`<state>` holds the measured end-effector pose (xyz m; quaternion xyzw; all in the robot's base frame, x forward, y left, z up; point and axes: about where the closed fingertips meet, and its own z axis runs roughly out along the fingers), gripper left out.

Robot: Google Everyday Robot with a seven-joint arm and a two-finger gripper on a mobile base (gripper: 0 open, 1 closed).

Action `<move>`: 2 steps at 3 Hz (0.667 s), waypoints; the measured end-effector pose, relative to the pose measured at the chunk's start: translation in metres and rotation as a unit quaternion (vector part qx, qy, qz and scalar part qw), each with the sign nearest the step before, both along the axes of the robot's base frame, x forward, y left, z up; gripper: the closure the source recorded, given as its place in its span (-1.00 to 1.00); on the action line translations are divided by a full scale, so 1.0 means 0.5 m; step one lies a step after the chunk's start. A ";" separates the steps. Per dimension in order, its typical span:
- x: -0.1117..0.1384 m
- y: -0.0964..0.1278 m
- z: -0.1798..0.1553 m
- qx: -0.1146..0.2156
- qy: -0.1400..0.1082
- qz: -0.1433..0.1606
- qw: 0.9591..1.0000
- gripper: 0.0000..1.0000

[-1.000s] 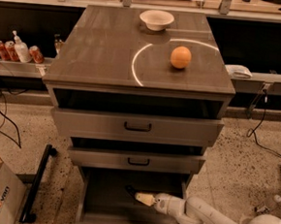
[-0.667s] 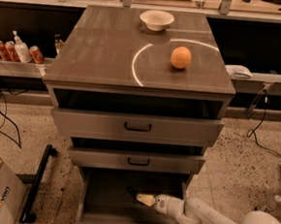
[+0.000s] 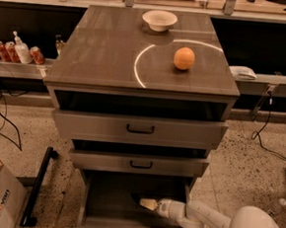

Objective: Place rxbar chocolate into bottom drawer

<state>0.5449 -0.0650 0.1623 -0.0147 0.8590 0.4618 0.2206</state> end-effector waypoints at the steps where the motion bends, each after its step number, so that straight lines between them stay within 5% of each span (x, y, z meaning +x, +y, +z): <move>1: -0.002 -0.013 -0.038 -0.020 0.027 -0.013 0.999 -0.32; 2: -0.003 -0.008 -0.036 -0.018 0.026 -0.011 0.999 -0.78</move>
Offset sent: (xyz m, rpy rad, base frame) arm -0.0006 -0.0052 -0.0152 -0.0313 0.0427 -0.0215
